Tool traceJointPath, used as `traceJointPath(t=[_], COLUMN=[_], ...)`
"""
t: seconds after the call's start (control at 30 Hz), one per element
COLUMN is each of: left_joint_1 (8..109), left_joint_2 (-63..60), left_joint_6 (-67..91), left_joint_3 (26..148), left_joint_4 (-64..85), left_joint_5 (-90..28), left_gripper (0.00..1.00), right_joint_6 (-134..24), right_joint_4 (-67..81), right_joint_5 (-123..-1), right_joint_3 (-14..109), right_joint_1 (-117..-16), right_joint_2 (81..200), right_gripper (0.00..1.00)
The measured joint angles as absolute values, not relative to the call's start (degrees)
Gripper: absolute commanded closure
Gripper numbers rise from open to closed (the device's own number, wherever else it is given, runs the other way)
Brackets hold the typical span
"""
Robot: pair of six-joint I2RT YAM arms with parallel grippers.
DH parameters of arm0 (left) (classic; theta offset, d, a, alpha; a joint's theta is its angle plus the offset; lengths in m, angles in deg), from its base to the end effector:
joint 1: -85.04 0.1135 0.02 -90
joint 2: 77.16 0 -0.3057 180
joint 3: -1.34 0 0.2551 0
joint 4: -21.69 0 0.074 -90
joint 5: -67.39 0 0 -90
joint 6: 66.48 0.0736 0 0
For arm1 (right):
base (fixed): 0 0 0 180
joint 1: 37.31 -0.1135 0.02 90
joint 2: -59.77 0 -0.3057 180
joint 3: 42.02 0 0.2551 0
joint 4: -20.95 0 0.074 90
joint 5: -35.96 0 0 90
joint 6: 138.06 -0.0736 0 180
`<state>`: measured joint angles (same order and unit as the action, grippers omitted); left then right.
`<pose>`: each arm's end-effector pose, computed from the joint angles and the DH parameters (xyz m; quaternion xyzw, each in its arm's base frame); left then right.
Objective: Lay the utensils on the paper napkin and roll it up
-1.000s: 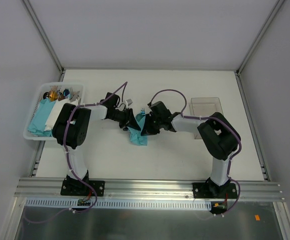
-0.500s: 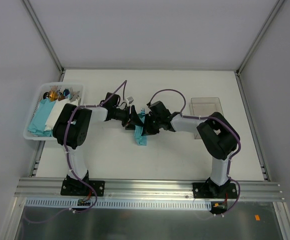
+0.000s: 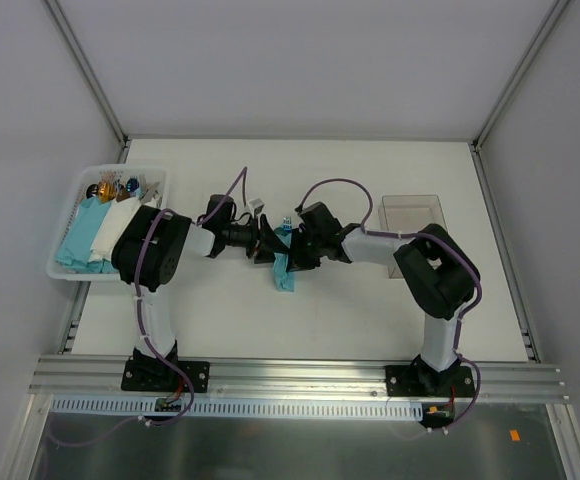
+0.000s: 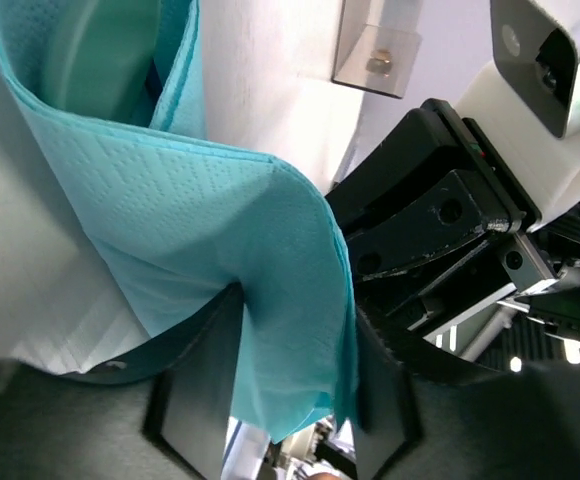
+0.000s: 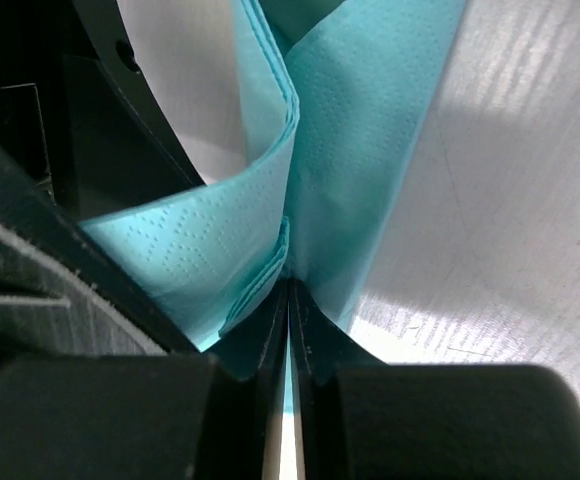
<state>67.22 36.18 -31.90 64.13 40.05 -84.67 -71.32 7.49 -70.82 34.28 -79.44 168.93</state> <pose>0.3562 -0.1828 0.1394 -0.0059 0.7904 -0.6093 0.0632 0.3079 0.3072 0.1594 -0.2041 0.8970 0.3128 0.2366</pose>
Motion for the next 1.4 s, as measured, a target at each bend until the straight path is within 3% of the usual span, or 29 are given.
traceJointPath(t=[0.27,0.63,0.77,0.83,1.07,1.33,1.37,1.4], left_joint_1=[67.6,67.9,67.9,67.8,67.3,67.0,67.0,67.0], left_joint_2=[41.7,42.9,42.7,42.3,42.1,42.1,42.1,42.1], left_joint_6=[-38.2,-27.8,-24.1,-23.4,-22.4,-22.2,-22.1,-22.1], left_joint_3=[64.7,69.8,71.4,71.9,73.4,74.9,75.0,75.1], left_joint_4=[48.4,32.8,28.6,27.3,24.1,20.8,20.7,20.6], left_joint_5=[-88.7,-87.8,-87.4,-87.3,-86.4,-85.1,-85.1,-85.0], left_gripper=[0.72,0.52,0.37,0.35,0.31,0.30,0.29,0.29], right_joint_6=[-71.4,-71.4,-71.3,-71.3,-70.7,-70.3,-70.6,-71.3], right_joint_4=[6.5,6.4,6.2,6.0,2.9,-1.1,-1.2,-1.0], right_joint_5=[-70.8,-70.8,-70.5,-70.0,-68.3,-67.3,-67.3,-67.1], right_joint_3=[34.3,34.3,34.3,34.2,32.4,25.5,24.7,23.9], right_joint_1=[-79.1,-79.0,-79.0,-79.0,-79.2,-78.9,-78.7,-78.6], right_joint_2=[169.0,169.0,168.8,168.5,164.5,150.5,149.0,147.8], right_gripper=[0.96,0.96,0.93,0.92,0.80,0.71,0.61,0.58])
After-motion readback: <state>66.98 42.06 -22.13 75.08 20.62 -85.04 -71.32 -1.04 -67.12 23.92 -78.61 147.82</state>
